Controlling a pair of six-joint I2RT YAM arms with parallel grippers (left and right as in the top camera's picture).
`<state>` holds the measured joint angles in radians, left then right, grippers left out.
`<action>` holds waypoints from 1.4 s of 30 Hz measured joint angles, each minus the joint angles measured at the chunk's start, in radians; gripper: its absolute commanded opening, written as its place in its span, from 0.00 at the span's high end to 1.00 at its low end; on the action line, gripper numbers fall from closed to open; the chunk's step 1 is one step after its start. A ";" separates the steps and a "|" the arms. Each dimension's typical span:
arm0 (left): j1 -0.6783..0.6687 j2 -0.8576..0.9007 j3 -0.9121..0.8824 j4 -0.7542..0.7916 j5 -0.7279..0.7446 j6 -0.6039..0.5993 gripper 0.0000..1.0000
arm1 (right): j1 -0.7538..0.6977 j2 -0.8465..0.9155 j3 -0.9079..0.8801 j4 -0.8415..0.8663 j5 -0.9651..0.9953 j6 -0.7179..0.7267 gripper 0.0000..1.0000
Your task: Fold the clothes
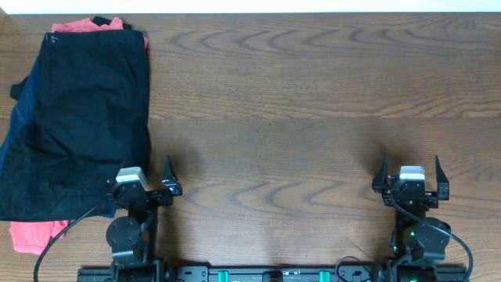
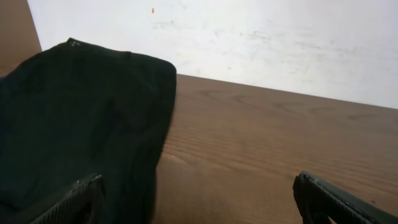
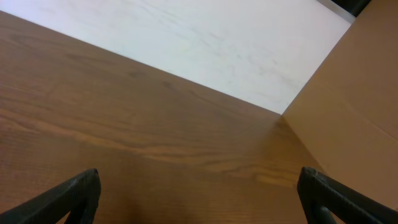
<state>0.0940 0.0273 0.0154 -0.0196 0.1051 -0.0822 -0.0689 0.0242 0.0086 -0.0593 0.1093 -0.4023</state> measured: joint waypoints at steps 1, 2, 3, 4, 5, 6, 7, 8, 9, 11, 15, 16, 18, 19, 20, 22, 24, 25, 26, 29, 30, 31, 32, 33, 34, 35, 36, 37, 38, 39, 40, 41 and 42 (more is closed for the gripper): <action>0.000 0.000 0.000 0.000 0.000 0.000 0.02 | 0.000 0.000 0.000 0.000 0.000 0.000 0.01; 0.000 0.000 0.000 0.000 0.000 0.000 0.02 | 0.000 0.000 0.000 0.000 0.000 0.000 0.01; 0.000 0.000 0.000 0.000 0.000 0.000 0.02 | 0.000 0.000 0.000 0.000 0.000 0.000 0.01; 0.000 0.000 0.000 0.000 0.000 0.000 0.02 | 0.000 0.000 0.000 0.000 0.000 0.000 0.01; 0.000 0.000 0.000 0.000 0.000 0.000 0.02 | 0.000 0.000 0.000 0.000 0.000 0.000 0.01; 0.000 0.000 0.000 0.000 0.000 0.000 0.02 | 0.000 0.000 0.000 0.000 0.000 0.000 0.01; 0.000 0.000 0.000 0.000 0.000 0.000 0.02 | 0.000 0.000 0.000 0.000 0.000 0.000 0.01; 0.000 0.000 0.000 0.000 0.000 0.000 0.02 | 0.000 0.000 0.000 0.000 0.000 0.000 0.01; 0.000 0.000 0.000 0.000 0.000 0.000 0.02 | 0.000 0.000 0.000 0.000 0.000 0.000 0.01; 0.000 0.000 0.000 0.000 0.000 0.000 0.02 | 0.000 0.000 0.000 0.000 0.000 0.000 0.01; 0.000 0.000 0.000 0.000 0.000 0.000 0.02 | 0.000 0.000 0.000 0.000 0.000 0.000 0.01; 0.000 0.000 0.000 0.000 0.000 0.000 0.02 | 0.000 0.000 0.000 0.000 0.000 0.000 0.01; 0.000 0.000 0.000 0.000 0.000 0.000 0.02 | 0.000 0.000 0.000 0.000 0.000 0.000 0.01; 0.000 0.000 0.000 0.000 0.000 0.000 0.02 | 0.000 0.000 0.000 0.000 0.000 0.000 0.01; 0.000 0.000 0.000 0.000 0.000 0.000 0.02 | 0.000 0.000 0.000 0.000 0.000 0.000 0.01; 0.000 0.000 0.000 0.000 0.000 0.000 0.02 | 0.000 0.000 0.000 0.000 0.000 0.000 0.01; 0.000 0.000 0.000 0.000 0.000 0.000 0.02 | 0.000 0.000 0.000 0.003 -0.002 0.000 0.01; 0.000 0.000 0.000 0.000 0.000 0.000 0.02 | 0.000 0.000 0.000 0.002 -0.006 0.000 0.01; 0.000 0.000 0.000 0.000 0.000 0.000 0.02 | 0.000 0.000 0.000 -0.001 -0.014 0.000 0.01; 0.000 0.000 0.000 0.000 0.000 0.000 0.02 | 0.000 0.000 0.000 0.005 -0.043 0.003 0.01; 0.000 0.000 0.000 0.000 0.000 0.000 0.02 | 0.000 0.000 0.000 0.009 -0.067 0.009 0.01; 0.000 0.000 0.000 0.000 0.000 0.000 0.02 | 0.000 0.000 0.000 0.013 -0.094 0.015 0.01; 0.000 0.000 0.000 0.000 0.000 0.000 0.02 | 0.000 0.000 0.000 0.015 -0.127 0.023 0.01; 0.000 0.000 0.000 0.000 0.000 0.000 0.02 | 0.000 0.000 0.000 0.015 -0.161 0.029 0.01; 0.000 0.000 0.000 0.000 0.000 0.000 0.02 | 0.000 0.000 0.000 0.019 -0.204 0.038 0.01; 0.000 0.000 0.000 0.002 0.000 0.000 0.02 | 0.000 0.000 -0.001 0.029 -0.240 0.047 0.01; 0.000 0.000 0.000 0.005 0.000 -0.004 0.02 | 0.000 0.001 -0.002 0.047 -0.271 0.058 0.01; 0.000 0.000 0.000 0.009 0.000 -0.021 0.02 | 0.000 0.002 -0.002 0.081 -0.313 0.079 0.01; 0.000 0.000 0.000 0.009 0.000 -0.030 0.02 | 0.000 0.002 -0.002 0.100 -0.336 0.093 0.01; 0.000 0.000 0.000 0.013 0.000 -0.053 0.02 | 0.000 0.002 -0.002 0.115 -0.352 0.108 0.01; 0.000 0.000 0.000 0.013 0.001 -0.076 0.02 | 0.000 0.002 -0.002 0.142 -0.377 0.133 0.01; 0.000 0.001 0.000 0.012 0.003 -0.095 0.02 | 0.000 0.002 -0.001 0.156 -0.389 0.150 0.01; 0.000 0.001 0.000 0.009 0.006 -0.106 0.02 | 0.000 0.002 -0.001 0.164 -0.402 0.167 0.01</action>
<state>0.0940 0.0280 0.0154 -0.0105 0.1112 -0.1883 -0.0689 0.0261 0.0078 0.1051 -0.2932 -0.2356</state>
